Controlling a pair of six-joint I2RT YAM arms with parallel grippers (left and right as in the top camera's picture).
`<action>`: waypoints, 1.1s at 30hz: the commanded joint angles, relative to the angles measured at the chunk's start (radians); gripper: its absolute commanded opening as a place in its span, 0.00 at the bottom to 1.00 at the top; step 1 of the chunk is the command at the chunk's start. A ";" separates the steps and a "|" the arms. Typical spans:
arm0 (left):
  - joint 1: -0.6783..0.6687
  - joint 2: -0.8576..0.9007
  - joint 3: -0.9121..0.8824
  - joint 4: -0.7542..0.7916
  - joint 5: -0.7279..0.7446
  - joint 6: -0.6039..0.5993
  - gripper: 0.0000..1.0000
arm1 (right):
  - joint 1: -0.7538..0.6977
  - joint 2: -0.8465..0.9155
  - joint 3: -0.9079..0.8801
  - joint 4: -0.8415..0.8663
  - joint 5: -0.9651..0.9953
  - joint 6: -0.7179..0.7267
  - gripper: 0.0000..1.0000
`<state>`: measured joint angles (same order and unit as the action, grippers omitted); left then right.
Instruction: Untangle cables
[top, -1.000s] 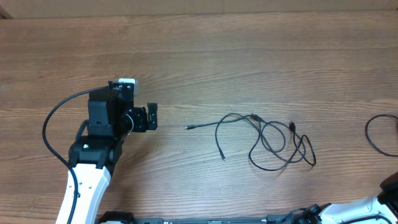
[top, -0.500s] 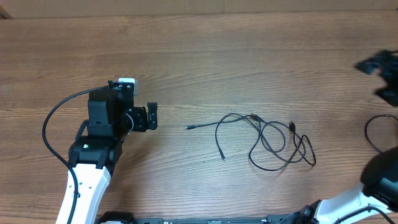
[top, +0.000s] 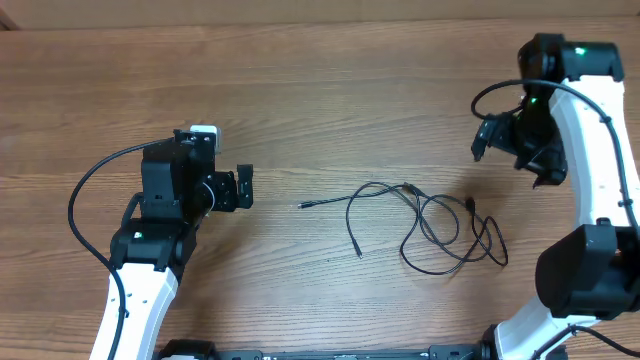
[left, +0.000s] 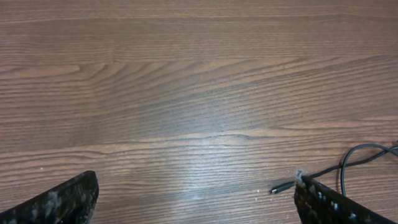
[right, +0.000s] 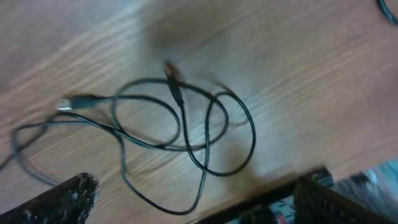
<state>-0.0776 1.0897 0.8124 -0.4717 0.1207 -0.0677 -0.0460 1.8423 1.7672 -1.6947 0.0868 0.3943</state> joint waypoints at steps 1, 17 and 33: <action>0.000 -0.003 0.010 0.008 0.011 0.008 1.00 | 0.048 -0.071 -0.096 0.015 0.040 0.052 1.00; 0.000 -0.003 0.010 0.008 0.011 0.008 1.00 | 0.099 -0.271 -0.829 0.537 -0.230 0.070 0.91; 0.000 -0.003 0.010 0.008 0.011 0.008 1.00 | 0.099 -0.272 -0.834 0.635 -0.318 -0.010 0.04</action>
<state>-0.0780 1.0897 0.8124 -0.4641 0.1204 -0.0677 0.0486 1.5848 0.9226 -1.0649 -0.2108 0.4278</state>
